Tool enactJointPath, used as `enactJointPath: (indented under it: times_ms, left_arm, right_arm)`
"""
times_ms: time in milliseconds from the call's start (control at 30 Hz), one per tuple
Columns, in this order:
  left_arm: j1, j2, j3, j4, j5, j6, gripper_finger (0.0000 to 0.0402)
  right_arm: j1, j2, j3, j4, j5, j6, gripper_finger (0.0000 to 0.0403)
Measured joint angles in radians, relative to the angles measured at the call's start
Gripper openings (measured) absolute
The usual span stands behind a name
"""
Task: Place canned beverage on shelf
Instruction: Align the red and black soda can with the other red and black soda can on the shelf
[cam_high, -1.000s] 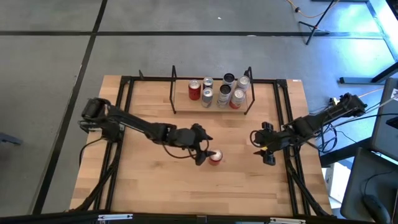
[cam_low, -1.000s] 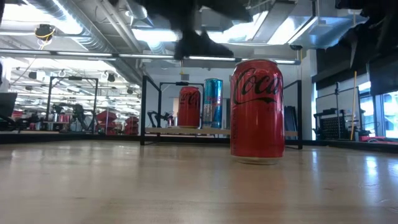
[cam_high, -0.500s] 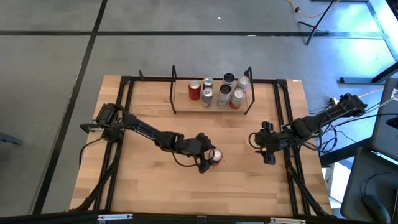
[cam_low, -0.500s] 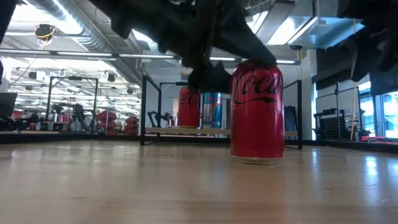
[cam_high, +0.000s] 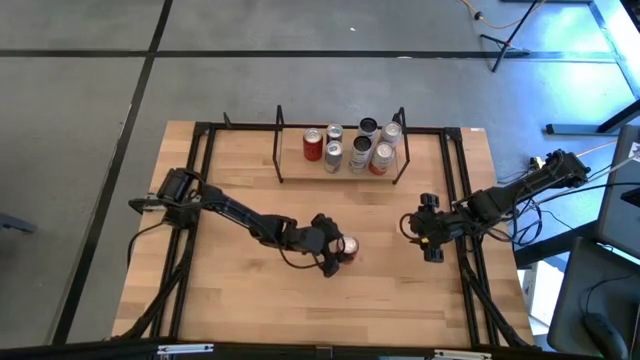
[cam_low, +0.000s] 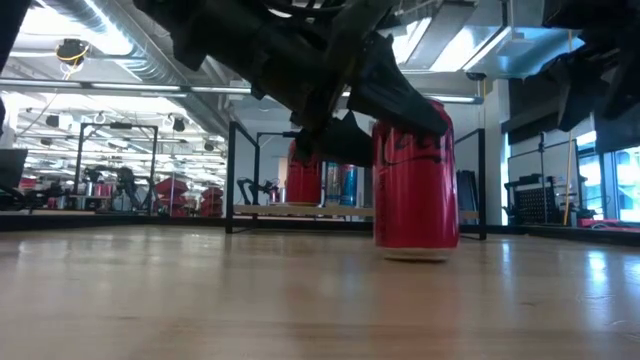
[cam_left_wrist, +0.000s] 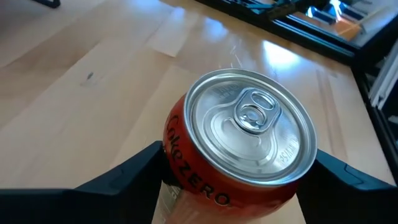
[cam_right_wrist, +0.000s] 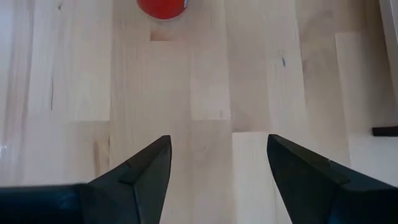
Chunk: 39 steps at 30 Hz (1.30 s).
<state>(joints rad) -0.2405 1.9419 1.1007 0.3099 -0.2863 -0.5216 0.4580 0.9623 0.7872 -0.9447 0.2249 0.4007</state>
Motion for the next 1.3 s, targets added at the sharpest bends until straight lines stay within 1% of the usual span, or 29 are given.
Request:
enactJointPath:
  times_ms: [100,200,333,400,500,633,733,867,967,1100,1300]
  left_arm:
    - [0.0,-0.01,0.0,-0.008,-0.01,-0.026,0.0273]
    - [0.0,-0.046,-0.002,-0.043,-0.023,-0.039,0.0273]
    - [0.007,-0.164,-0.002,-0.124,-0.031,-0.053,0.0273]
    - [0.019,-0.23,0.0,-0.205,-0.047,-0.051,0.0273]
    - [0.054,-0.324,0.0,-0.349,-0.092,-0.004,0.0273]
    - [0.148,-0.421,0.0,-0.514,-0.121,0.06,0.0272]
    - [0.237,-0.432,0.0,-0.563,-0.109,0.116,0.0272]
    - [0.349,-0.415,0.0,-0.547,-0.052,0.192,0.0272]
    - [0.415,-0.384,0.0,-0.567,-0.035,0.233,0.0272]
    - [0.469,-0.361,0.0,-0.538,-0.033,0.283,0.0272]
    - [0.516,-0.337,0.0,-0.523,-0.018,0.323,0.0271]
  right_arm:
    - [0.0,0.0,0.0,0.0,-0.002,0.036,0.025]
    - [0.0,0.0,0.0,0.0,-0.025,0.048,0.025]
    - [0.0,0.0,0.0,0.003,-0.034,0.073,0.025]
    - [0.0,0.0,0.0,0.007,-0.028,0.089,0.025]
    - [0.0,0.0,0.0,0.011,-0.015,0.092,0.025]
    - [0.0,0.0,0.0,0.017,0.023,0.092,0.025]
    - [0.0,0.0,0.0,0.038,0.058,0.093,0.025]
    - [0.0,0.0,0.0,0.059,0.092,0.093,0.025]
    - [0.0,0.0,0.0,0.06,0.099,0.104,0.025]
    - [0.0,0.0,0.0,0.058,0.107,0.143,0.025]
    - [0.0,0.0,0.0,0.058,0.128,0.157,0.025]
